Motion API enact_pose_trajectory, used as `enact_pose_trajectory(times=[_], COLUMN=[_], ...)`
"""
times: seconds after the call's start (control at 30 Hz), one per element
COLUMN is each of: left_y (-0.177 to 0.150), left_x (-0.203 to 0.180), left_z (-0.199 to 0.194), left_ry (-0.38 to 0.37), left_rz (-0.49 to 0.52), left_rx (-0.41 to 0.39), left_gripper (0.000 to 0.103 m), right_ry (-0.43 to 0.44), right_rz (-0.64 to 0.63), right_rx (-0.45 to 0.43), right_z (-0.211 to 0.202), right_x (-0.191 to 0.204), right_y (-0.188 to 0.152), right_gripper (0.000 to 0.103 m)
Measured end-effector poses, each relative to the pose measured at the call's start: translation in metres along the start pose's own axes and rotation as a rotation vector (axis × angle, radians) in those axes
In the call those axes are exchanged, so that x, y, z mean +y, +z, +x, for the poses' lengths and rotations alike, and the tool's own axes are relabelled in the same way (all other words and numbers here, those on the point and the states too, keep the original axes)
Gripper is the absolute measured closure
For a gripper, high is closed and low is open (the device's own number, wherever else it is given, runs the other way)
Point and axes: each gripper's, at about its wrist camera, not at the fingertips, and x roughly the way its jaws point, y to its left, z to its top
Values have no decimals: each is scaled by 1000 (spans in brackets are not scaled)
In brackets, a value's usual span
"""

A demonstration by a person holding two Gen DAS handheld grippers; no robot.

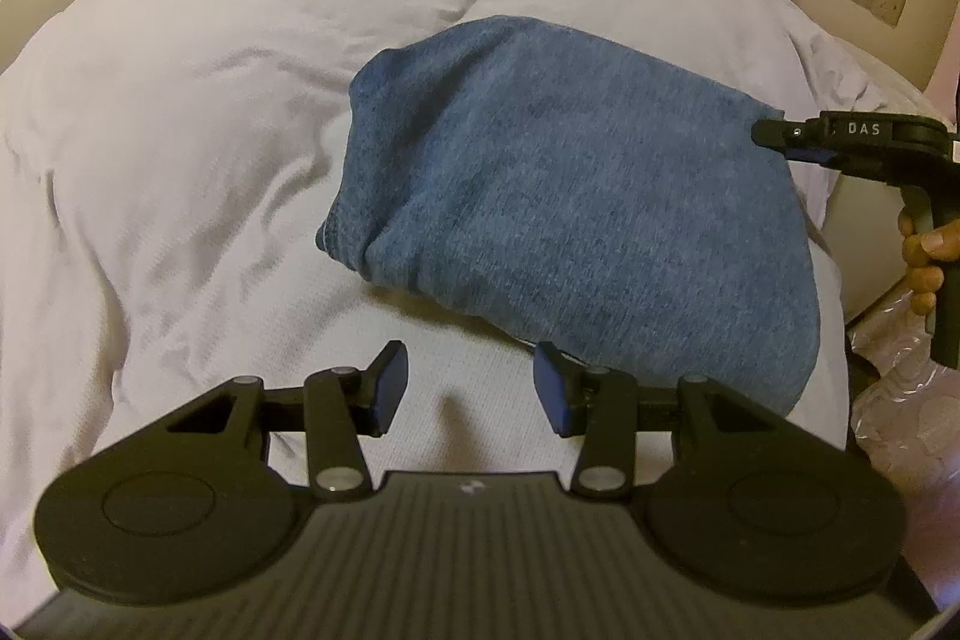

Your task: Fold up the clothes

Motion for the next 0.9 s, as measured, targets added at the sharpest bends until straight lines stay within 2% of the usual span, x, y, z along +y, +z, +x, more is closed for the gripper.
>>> enact_pose_trajectory(times=[0.07, 0.13, 0.4, 0.67, 0.9], left_y=[0, 1, 2, 4, 9], left_x=[1, 2, 2, 3, 4], left_z=[-1, -2, -9, -17, -18], left_ry=[2, 4, 26, 42, 35], left_rz=[-7, -14, -21, -39, -56], left_rx=[2, 3, 4, -14, -31], left_gripper=[62, 62, 62, 62, 62], right_ry=[-8, -23, -93, -134, -139], right_rz=[-10, -28, -140, -213, -231], right_rx=[3, 4, -17, -41, -108], right_z=[-1, -3, -8, -15, -35], right_x=[0, 0, 16, 32, 42], right_y=[-2, -3, -1, 3, 12], right_gripper=[74, 66, 52, 50, 49])
